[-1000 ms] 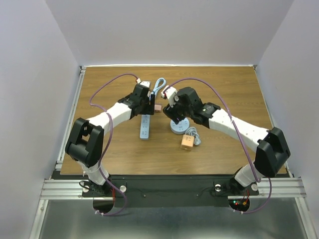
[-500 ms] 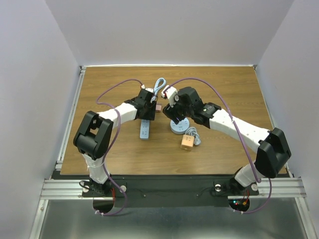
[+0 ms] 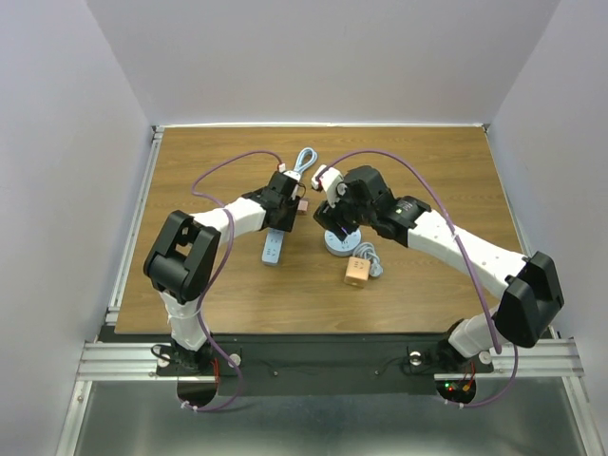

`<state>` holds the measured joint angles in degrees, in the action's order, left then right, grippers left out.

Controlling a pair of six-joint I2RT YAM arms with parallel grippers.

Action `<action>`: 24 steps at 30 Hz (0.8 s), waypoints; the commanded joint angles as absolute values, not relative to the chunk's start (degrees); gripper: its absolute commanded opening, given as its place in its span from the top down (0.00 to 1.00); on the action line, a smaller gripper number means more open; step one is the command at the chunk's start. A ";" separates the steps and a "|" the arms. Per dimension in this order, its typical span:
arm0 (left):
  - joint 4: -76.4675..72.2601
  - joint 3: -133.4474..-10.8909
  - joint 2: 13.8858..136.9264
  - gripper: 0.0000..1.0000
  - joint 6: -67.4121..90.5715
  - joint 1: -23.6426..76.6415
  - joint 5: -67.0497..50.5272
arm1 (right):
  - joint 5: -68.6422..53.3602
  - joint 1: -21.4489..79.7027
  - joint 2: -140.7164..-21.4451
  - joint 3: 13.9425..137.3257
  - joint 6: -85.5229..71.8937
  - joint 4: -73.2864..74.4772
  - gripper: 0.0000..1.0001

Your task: Insert the plug

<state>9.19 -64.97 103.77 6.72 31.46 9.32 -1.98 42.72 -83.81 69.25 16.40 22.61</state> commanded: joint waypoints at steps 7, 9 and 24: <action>5.27 -65.83 106.96 1.00 -5.97 36.56 -4.83 | -6.07 42.89 -83.41 73.21 17.67 29.97 0.99; 5.27 -66.62 107.31 1.00 -6.41 36.56 -7.37 | -6.33 42.98 -83.15 73.39 17.49 30.15 0.99; 5.28 -67.85 107.32 0.98 -4.31 35.42 -9.32 | -8.61 42.89 -84.46 77.25 19.25 36.82 0.99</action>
<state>4.91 -66.63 105.93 -8.03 34.37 -4.47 -7.53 42.76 -84.14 73.93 18.13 34.87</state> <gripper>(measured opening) 0.568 0.655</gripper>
